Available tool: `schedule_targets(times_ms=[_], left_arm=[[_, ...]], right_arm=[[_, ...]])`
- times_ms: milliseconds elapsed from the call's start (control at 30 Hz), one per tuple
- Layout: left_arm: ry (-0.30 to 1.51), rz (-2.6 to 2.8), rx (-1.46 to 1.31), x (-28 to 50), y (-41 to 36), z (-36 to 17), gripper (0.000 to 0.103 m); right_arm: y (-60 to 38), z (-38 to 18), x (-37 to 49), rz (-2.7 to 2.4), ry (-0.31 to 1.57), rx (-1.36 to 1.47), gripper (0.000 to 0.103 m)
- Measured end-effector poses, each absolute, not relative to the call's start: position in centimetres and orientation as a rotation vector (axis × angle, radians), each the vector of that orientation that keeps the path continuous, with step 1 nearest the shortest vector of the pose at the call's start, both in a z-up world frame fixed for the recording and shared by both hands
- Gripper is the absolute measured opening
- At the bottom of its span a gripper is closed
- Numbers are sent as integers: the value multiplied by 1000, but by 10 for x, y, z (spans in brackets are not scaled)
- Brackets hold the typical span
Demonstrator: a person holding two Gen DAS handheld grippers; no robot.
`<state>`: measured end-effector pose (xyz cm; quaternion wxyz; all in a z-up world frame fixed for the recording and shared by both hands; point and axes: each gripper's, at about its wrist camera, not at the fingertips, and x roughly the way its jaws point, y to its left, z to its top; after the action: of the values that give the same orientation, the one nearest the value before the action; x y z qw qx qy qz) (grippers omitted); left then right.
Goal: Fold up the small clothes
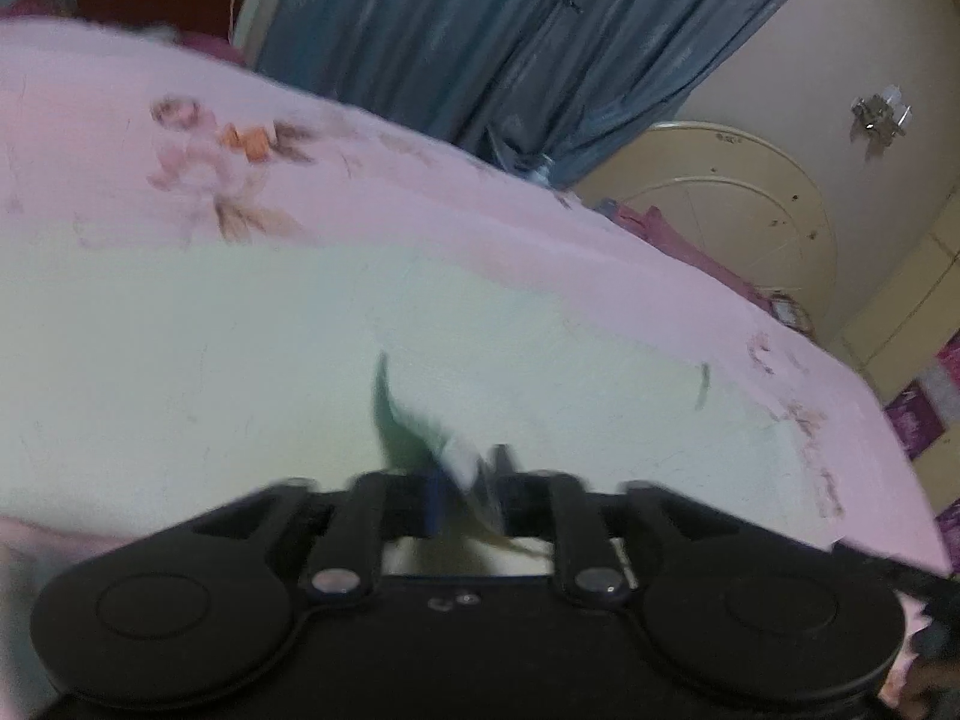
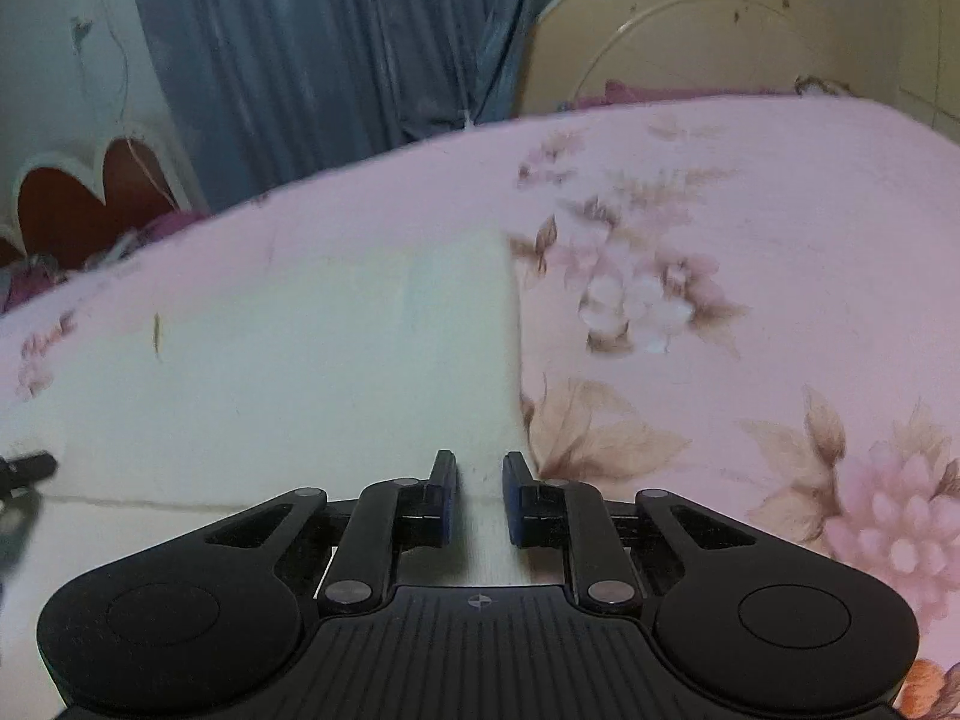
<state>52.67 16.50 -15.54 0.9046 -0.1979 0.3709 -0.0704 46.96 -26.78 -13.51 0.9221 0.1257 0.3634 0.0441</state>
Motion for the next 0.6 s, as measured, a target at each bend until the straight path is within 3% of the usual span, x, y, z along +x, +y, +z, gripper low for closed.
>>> schedule_targets(times_ms=[167, 233, 267, 300, 600], left_arm=[[778, -153, -415, 549, 165, -157, 27], [795, -156, -424, 559, 164, -160, 19], [801, -163, -439, 563, 165, -163, 7], [804, -178, -459, 565, 166, -166, 4], [724, -149, -471, 541, 172, -177, 5]], right_arm=[[-267, -125, 505, 120, 694, 242, 16], [-264, -127, 526, 133, 684, 237, 16], [-264, -130, 539, 139, 690, 245, 16], [-263, -133, 548, 143, 696, 253, 16], [-280, -167, 588, 39, 740, 182, 16]])
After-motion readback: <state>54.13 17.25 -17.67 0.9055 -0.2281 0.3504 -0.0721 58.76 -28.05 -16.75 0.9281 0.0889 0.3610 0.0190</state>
